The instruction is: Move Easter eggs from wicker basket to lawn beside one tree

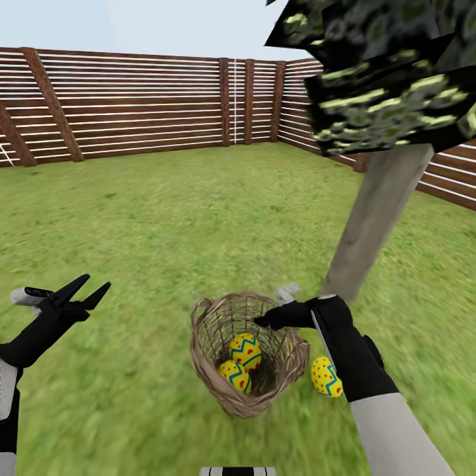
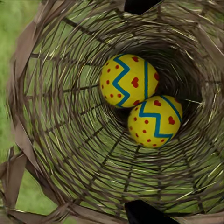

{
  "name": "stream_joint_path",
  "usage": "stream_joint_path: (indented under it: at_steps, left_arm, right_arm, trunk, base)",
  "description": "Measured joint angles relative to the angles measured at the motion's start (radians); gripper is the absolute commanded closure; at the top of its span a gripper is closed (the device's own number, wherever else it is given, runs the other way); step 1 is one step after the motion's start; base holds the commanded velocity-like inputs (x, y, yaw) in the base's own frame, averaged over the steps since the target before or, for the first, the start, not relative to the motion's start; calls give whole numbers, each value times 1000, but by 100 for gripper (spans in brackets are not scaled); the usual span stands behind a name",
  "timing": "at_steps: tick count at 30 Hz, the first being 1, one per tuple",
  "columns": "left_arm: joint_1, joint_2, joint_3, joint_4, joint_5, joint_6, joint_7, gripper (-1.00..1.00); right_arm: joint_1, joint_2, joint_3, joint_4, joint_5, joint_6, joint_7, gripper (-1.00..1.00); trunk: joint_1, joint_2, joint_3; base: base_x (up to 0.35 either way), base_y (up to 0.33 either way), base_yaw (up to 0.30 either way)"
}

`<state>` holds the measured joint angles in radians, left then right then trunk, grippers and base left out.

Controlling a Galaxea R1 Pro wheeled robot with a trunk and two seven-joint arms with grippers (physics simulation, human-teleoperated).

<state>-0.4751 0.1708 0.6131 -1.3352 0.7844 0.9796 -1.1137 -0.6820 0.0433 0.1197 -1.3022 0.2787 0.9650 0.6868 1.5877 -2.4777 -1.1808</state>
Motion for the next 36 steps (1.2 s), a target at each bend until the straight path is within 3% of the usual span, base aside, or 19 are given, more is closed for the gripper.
stream_joint_path:
  at_steps: [3, 7, 11, 12, 14, 18, 21, 23, 30, 36]
  left_arm:
    - [0, -2, 0, 0, 0, 0, 1, -100]
    - [0, -4, -1, 0, 0, 0, 1, -100]
    - [0, -5, 0, 0, 0, 0, -3, -100]
    - [0, -5, 1, 1, 1, -1, -4, -100]
    - [0, -7, 2, 2, 4, -2, -6, -100]
    - [0, -11, 2, 1, 0, -1, -6, -100]
    - [0, -11, 2, 1, 0, -2, -5, -100]
    - [0, -11, 2, 1, -1, -2, -5, -100]
    - [0, -12, 2, 1, 0, -2, -3, -100]
    - [0, -13, 1, 2, 0, -2, -2, -100]
  right_arm:
    - [-1, 32, 5, 6, -2, 3, -105, -100]
    - [0, 46, 7, 28, -6, 8, -280, -100]
    - [0, 51, 12, 122, -7, 22, -341, -100]
    - [-1, 51, 20, 146, -8, 28, -344, -100]
    - [-1, 43, 75, 196, -9, 36, -344, -100]
    - [-2, 40, 120, 206, -7, 37, -341, -100]
    - [-4, 40, 207, 205, -9, 37, -340, -100]
    - [-4, 39, 236, 204, -7, 37, -340, -100]
    - [-16, 33, 267, 210, -5, 35, -309, -100]
    - [-60, -35, 281, 215, 14, 28, -255, -100]
  trunk:
    - [0, 0, 0]
    - [0, 0, 0]
    - [0, 0, 0]
    - [0, 0, 0]
    - [0, 0, 0]
    - [12, -21, -9]
    - [14, -23, -21]
    - [15, -23, -29]
    - [17, -25, -52]
    - [17, -25, -52]
  base:
    - [198, 274, 0]
    - [102, 307, 0]
    - [15, 191, 0]
    - [3, 40, 0]
    - [1, 8, 0]
    - [0, 1, 0]
    - [0, 0, 0]
    - [0, 0, 0]
    - [0, 0, 0]
    - [0, 0, 0]
